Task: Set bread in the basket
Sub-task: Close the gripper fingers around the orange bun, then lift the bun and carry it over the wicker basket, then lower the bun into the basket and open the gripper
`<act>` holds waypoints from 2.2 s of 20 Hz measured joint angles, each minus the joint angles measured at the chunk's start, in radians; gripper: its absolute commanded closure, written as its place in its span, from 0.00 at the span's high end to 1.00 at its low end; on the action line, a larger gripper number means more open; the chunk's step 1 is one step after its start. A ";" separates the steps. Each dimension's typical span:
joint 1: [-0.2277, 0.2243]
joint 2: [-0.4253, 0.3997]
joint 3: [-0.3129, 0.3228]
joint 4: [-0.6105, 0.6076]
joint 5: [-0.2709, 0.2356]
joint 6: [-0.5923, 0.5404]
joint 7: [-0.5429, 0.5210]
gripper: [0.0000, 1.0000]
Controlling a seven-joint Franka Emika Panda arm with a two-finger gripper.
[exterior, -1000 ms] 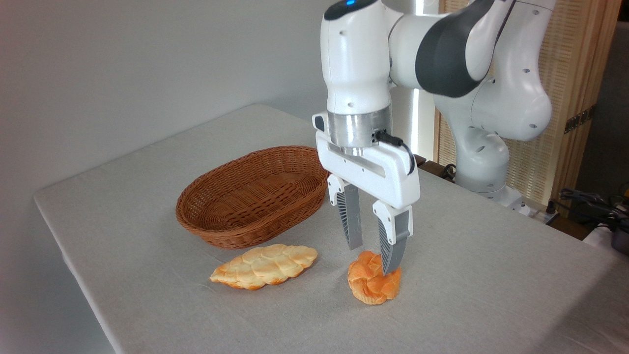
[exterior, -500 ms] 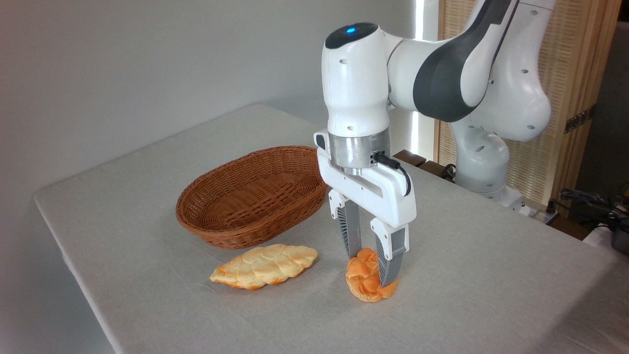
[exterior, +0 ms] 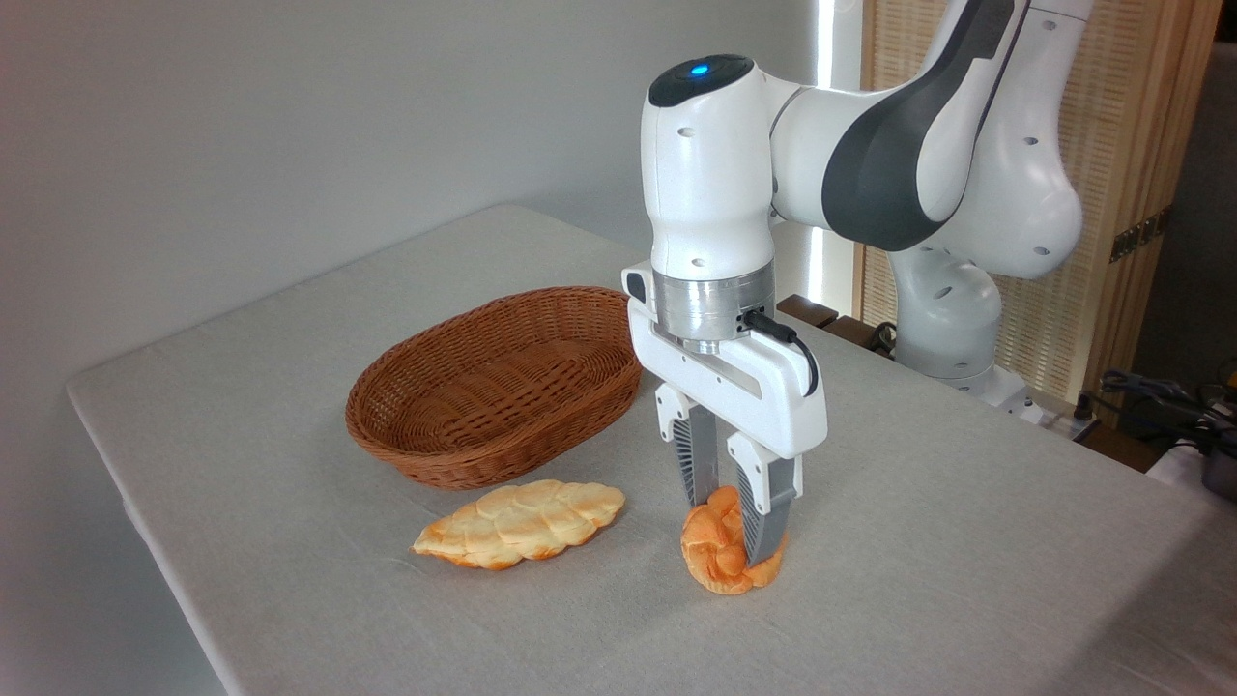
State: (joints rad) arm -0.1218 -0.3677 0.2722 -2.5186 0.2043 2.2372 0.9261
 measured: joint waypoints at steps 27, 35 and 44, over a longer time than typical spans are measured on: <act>-0.155 0.333 -0.416 0.558 -0.128 -0.334 -0.668 1.00; -0.155 0.379 -0.426 0.583 -0.098 -0.316 -0.693 1.00; -0.150 0.381 -0.427 0.622 -0.099 -0.268 -0.724 1.00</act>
State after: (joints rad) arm -0.2718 0.0131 -0.1551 -1.8966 0.1055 1.9687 0.2017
